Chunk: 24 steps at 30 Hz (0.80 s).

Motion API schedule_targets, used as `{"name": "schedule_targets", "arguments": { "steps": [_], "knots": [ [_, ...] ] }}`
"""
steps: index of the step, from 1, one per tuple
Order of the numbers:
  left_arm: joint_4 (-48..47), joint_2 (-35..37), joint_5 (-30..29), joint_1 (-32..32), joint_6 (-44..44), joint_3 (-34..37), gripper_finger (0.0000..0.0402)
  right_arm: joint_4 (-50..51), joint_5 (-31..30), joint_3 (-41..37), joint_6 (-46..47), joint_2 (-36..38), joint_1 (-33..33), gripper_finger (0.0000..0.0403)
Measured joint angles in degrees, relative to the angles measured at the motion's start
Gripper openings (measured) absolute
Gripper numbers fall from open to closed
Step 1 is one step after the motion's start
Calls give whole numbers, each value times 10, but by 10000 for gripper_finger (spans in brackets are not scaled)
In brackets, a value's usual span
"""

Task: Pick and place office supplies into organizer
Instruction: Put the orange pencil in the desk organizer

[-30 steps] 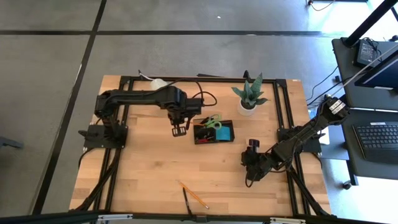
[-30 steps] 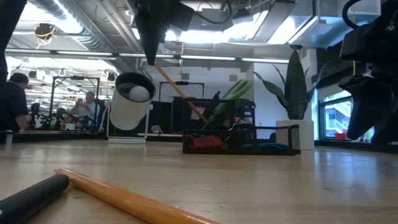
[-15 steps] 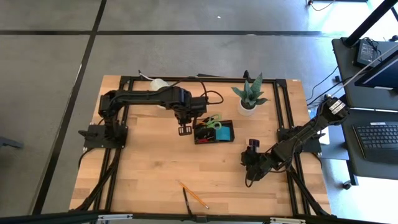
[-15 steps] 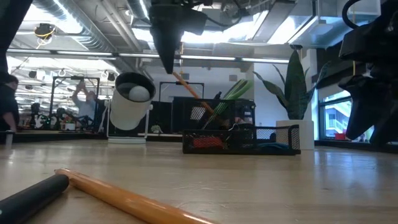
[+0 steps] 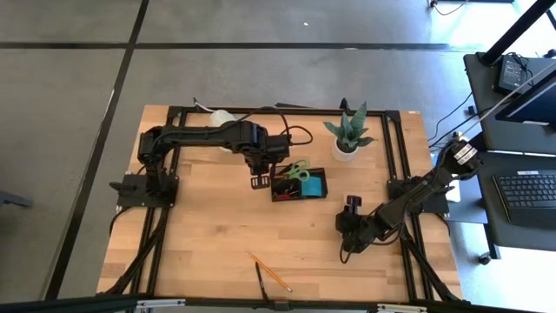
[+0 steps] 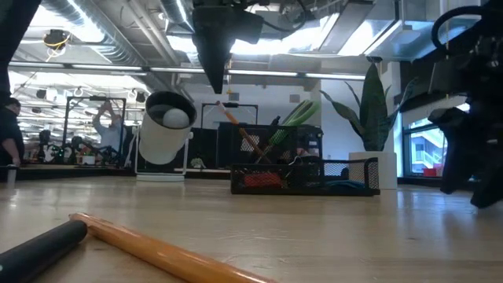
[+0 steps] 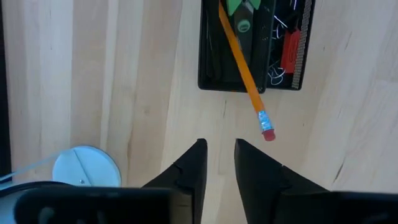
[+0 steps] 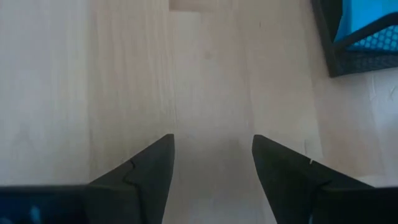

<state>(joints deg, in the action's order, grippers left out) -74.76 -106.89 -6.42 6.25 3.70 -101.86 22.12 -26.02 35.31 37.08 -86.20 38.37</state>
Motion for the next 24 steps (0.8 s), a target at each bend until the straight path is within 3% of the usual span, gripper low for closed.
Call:
{"name": "schedule_targets", "arguments": {
  "steps": [11,21,24],
  "knots": [
    [-30,32,6,-17,-4,0,83,-7,-5,1,3,-20,1,219],
    [-8,49,-4,-154,1,0,84,-17,-3,0,4,-21,0,219],
    [49,49,-9,-205,10,14,82,-17,-2,0,16,-21,0,219]
  ]
}}
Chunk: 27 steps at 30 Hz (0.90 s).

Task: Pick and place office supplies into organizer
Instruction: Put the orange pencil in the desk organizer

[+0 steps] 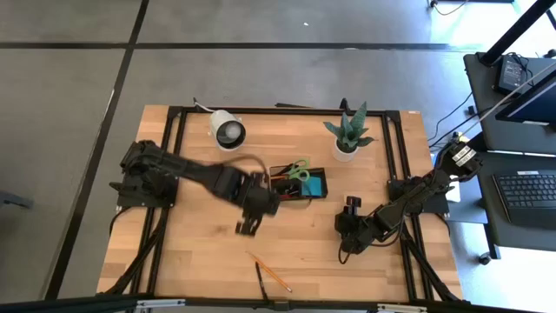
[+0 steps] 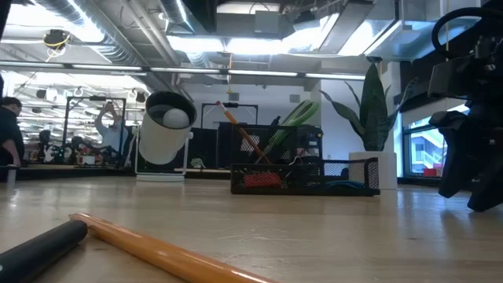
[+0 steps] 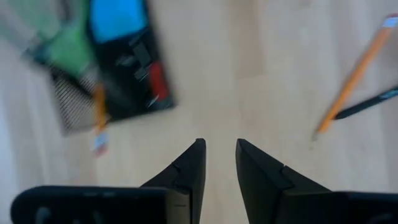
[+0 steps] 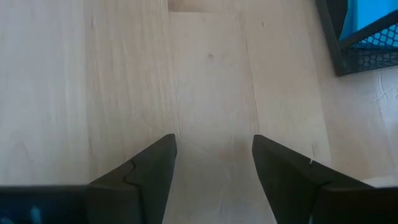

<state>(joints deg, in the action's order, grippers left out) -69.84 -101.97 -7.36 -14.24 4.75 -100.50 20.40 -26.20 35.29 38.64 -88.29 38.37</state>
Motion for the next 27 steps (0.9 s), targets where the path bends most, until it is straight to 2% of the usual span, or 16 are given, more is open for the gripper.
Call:
{"name": "schedule_targets", "arguments": {
  "steps": [6,9,13,16,21,27],
  "knots": [
    [90,-3,-39,-93,-27,61,79,-9,1,-1,3,0,0,219],
    [121,-4,-54,-124,5,116,79,-24,5,-1,3,-1,0,219],
    [217,-4,-47,-154,47,195,77,-50,11,-1,2,-2,0,220],
    [288,-4,-46,-173,50,242,75,-61,11,-1,2,-2,0,220],
    [311,-4,-54,-189,50,293,78,-74,12,-1,3,-2,0,220],
    [396,-4,-54,-191,22,339,107,-94,12,-1,3,-1,-1,220]
  ]
}}
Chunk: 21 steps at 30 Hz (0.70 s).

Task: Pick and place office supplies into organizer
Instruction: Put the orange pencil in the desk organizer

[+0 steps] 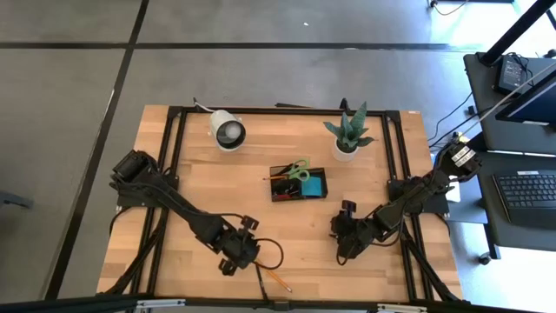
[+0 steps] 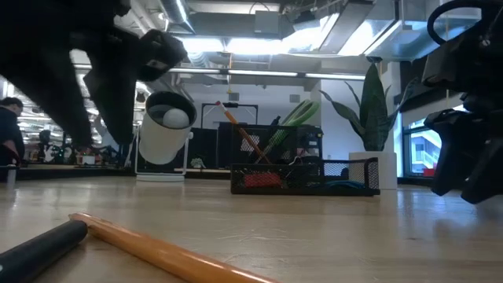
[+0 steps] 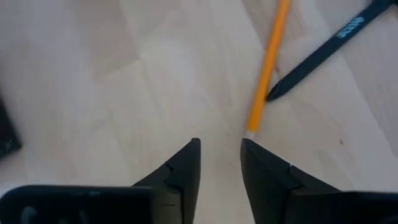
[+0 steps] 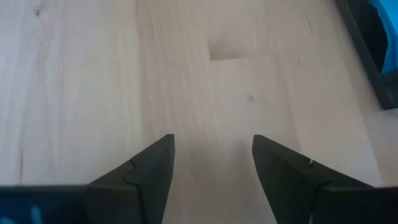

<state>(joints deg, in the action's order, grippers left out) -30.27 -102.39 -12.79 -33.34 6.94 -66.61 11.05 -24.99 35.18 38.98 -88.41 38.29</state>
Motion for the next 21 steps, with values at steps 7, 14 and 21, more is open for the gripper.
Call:
{"name": "schedule_targets", "arguments": {
  "steps": [7,14,21],
  "knots": [
    [25,0,32,0,-22,27,133,-6,3,0,13,0,-10,220],
    [48,-6,35,0,-22,27,119,-6,10,0,13,1,-24,220],
    [79,-64,63,0,-52,26,120,-4,19,0,10,1,-26,220]
  ]
}}
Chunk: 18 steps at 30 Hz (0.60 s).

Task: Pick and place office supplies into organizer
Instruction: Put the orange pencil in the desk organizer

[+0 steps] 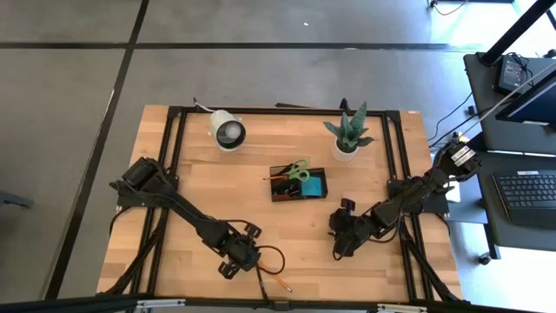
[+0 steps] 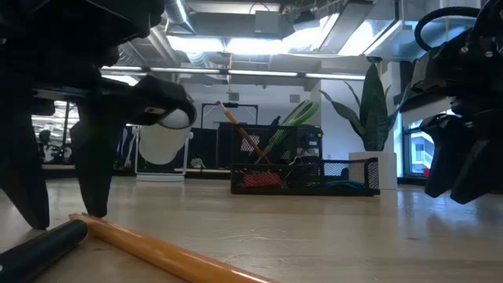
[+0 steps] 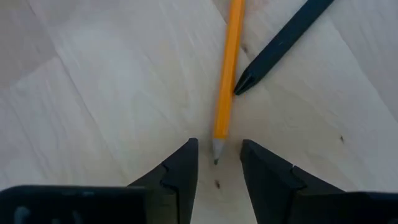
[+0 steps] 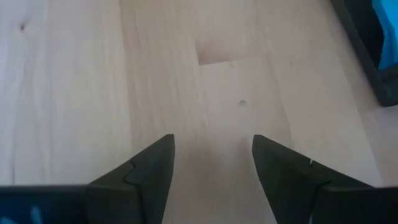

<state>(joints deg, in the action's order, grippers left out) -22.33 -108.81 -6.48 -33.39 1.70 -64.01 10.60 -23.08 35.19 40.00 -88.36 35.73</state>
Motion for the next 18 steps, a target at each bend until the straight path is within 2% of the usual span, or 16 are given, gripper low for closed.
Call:
{"name": "schedule_targets", "arguments": {
  "steps": [4,12,18],
  "knots": [
    [0,-13,8,0,0,-1,114,0,7,0,0,0,0,220],
    [-13,-15,8,0,7,-1,76,0,9,0,0,0,0,220],
    [-13,-16,9,9,61,-1,55,-1,8,0,0,0,0,220]
  ]
}}
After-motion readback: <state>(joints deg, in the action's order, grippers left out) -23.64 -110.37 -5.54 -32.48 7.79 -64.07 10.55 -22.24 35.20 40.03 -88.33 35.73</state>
